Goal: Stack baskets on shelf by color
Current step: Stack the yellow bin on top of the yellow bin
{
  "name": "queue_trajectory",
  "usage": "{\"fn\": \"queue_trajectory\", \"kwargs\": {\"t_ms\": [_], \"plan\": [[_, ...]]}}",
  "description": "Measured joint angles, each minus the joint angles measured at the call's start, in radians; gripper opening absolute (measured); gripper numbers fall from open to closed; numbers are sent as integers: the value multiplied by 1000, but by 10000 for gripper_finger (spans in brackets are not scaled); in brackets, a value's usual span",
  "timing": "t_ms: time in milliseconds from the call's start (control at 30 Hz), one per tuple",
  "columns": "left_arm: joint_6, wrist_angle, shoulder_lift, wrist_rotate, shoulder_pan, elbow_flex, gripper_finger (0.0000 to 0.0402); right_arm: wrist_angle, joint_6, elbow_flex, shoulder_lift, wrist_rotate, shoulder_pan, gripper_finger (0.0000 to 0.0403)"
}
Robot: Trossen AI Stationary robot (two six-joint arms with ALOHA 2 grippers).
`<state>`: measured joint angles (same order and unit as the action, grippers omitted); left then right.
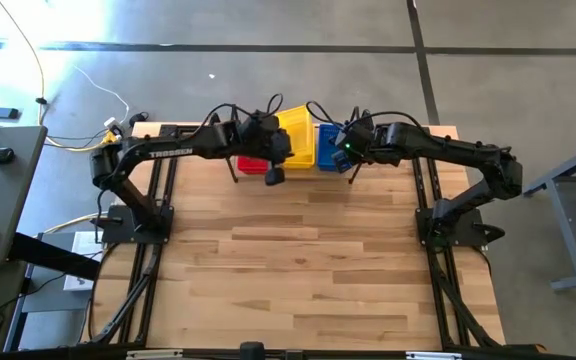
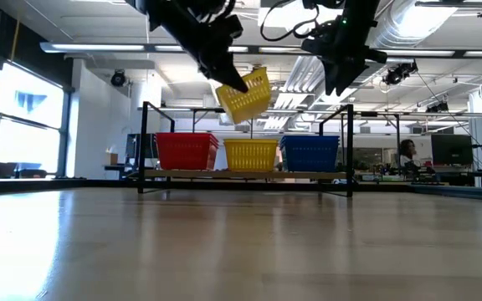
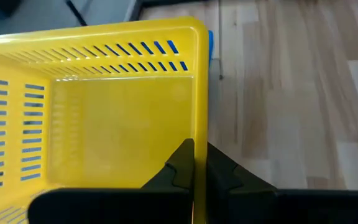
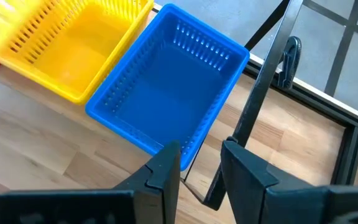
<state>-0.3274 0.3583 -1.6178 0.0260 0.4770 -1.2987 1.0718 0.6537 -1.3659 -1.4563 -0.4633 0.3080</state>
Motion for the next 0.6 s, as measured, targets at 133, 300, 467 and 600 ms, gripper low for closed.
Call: {"fn": "queue_trajectory", "kwargs": {"t_ms": [133, 300, 467, 600], "plan": [[-11, 2, -41, 19, 14, 0, 0, 0, 1, 0, 0, 0, 0, 103], [-49, 0, -81, 19, 21, 0, 0, 0, 19, 0, 0, -1, 0, 103], [-60, -22, -112, 7, 23, 0, 0, 1, 21, 0, 0, 0, 0, 103], [-89, -20, -126, -8, 27, 0, 0, 3, 23, 0, 0, 0, 0, 103]]}}
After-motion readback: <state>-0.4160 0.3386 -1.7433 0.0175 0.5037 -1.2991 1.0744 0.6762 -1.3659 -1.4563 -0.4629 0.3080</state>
